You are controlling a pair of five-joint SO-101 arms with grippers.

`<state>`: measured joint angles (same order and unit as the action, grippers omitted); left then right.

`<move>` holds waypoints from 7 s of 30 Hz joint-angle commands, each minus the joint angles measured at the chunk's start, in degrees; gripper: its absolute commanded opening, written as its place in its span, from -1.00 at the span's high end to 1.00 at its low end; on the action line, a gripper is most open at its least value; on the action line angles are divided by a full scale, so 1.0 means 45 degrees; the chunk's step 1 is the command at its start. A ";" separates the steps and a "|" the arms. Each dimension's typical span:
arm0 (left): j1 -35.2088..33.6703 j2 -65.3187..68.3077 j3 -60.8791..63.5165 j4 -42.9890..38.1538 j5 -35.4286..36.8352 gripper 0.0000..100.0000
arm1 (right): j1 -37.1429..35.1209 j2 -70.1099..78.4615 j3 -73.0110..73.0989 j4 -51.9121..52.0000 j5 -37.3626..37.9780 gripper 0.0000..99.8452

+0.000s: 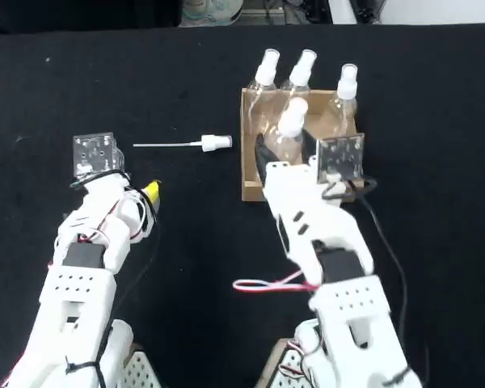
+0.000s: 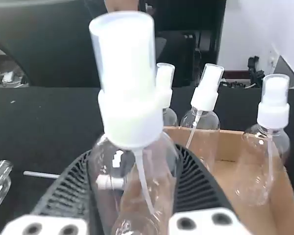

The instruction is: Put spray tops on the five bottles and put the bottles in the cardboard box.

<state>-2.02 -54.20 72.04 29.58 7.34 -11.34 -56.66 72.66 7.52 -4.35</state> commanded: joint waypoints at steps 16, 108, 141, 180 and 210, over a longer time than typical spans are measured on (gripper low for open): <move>-0.0127 -0.0176 -0.0068 -0.0313 0.1074 0.62 | 0.0625 0.7082 -0.0752 -0.7248 -0.0020 0.96; -0.0147 -0.0176 0.0186 -0.0313 0.1153 0.62 | -0.0762 0.9836 -0.0479 -1.0120 0.0039 0.40; -0.3175 -0.0039 -0.2374 0.2618 0.1172 0.62 | -0.1250 -0.3937 -0.1475 0.8518 0.0039 0.41; -1.0501 -0.0039 0.0889 -0.4669 0.7326 0.62 | -0.8850 1.3587 -1.2493 0.0821 -0.4239 0.41; -1.1770 -0.0078 0.0537 -0.4630 0.7346 0.62 | -0.8049 2.6969 -3.1560 1.1897 -0.6017 0.41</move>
<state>-55.82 -54.20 77.76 9.54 39.96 -48.26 64.13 -58.77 55.87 -30.90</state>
